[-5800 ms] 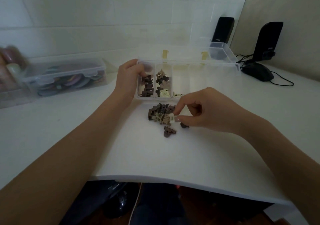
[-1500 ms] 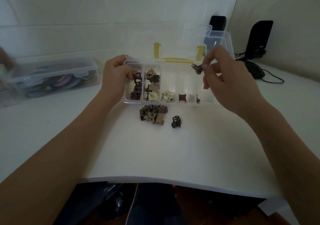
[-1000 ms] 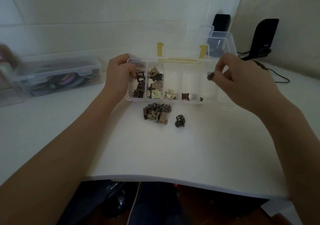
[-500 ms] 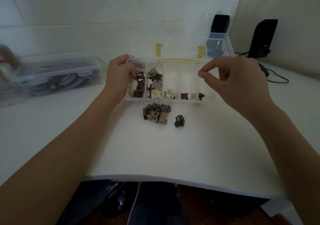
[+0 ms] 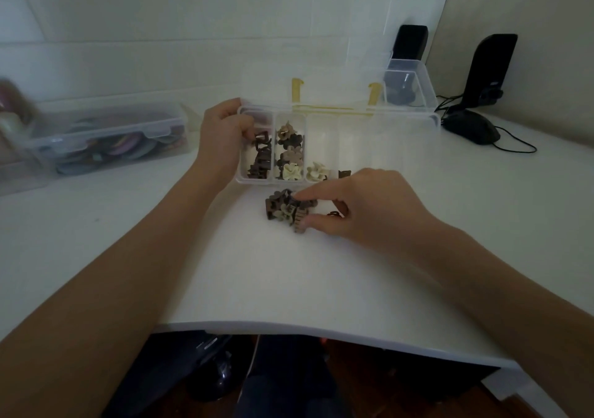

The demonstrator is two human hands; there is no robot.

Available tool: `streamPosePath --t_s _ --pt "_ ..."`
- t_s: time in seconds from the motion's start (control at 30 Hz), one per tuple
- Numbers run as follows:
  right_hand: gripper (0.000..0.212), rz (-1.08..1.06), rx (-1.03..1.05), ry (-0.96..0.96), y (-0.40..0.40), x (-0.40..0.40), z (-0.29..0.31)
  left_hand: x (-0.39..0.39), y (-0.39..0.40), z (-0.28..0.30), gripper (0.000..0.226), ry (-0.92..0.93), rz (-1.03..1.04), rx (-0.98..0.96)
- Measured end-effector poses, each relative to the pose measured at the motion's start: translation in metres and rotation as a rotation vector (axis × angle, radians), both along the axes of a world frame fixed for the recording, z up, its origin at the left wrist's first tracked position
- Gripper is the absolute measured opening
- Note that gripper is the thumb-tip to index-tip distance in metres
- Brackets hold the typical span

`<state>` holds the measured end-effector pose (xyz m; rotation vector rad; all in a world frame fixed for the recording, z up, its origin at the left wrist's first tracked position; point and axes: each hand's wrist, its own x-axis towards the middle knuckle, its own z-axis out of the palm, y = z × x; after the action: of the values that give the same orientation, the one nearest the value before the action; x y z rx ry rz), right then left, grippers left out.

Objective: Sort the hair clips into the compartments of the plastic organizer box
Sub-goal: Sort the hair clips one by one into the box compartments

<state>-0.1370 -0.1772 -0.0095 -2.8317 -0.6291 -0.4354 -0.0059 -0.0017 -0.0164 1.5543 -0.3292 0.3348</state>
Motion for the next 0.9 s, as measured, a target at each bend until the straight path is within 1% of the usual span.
streamPosePath --t_s 0.07,0.17,0.33,0.4,0.47,0.57,0.63,0.7,0.8,0.9 --pt "0.038 -0.006 0.000 -0.003 0.001 0.000 -0.001 -0.001 -0.001 0.000 0.023 -0.006 0.000 0.002" --pt "0.033 -0.007 0.025 0.007 -0.001 0.000 0.001 -0.003 -0.001 0.001 0.023 -0.012 -0.005 0.008" --pt "0.023 0.009 0.071 0.033 -0.001 0.000 0.003 -0.002 -0.002 0.000 0.014 -0.027 0.017 0.005" --pt "0.014 0.035 0.171 0.044 -0.003 0.001 0.001 -0.002 -0.002 0.001 0.014 -0.028 0.003 0.006" --pt "0.008 0.093 0.361 0.078 -0.006 0.003 0.000 -0.002 -0.001 0.002 0.021 -0.025 -0.005 0.001" --pt "0.010 0.174 0.577 0.122 -0.009 0.005 0.002 -0.002 -0.001 0.001 0.020 -0.025 -0.002 0.001" --pt "0.012 0.198 0.643 0.153 -0.012 0.006 0.004 -0.003 -0.002 0.001 0.016 -0.031 -0.006 0.009" --pt "0.011 0.210 0.665 0.165 -0.013 0.007 0.004 -0.002 -0.001 0.000 0.017 -0.028 -0.010 0.009" --pt "0.009 0.200 0.672 0.129 -0.012 0.007 0.003 -0.003 -0.001 0.001 0.020 -0.024 -0.009 0.001" --pt "0.005 0.103 0.711 -0.026 -0.017 0.008 0.007 -0.005 -0.002 0.002 0.025 -0.025 -0.003 0.002"
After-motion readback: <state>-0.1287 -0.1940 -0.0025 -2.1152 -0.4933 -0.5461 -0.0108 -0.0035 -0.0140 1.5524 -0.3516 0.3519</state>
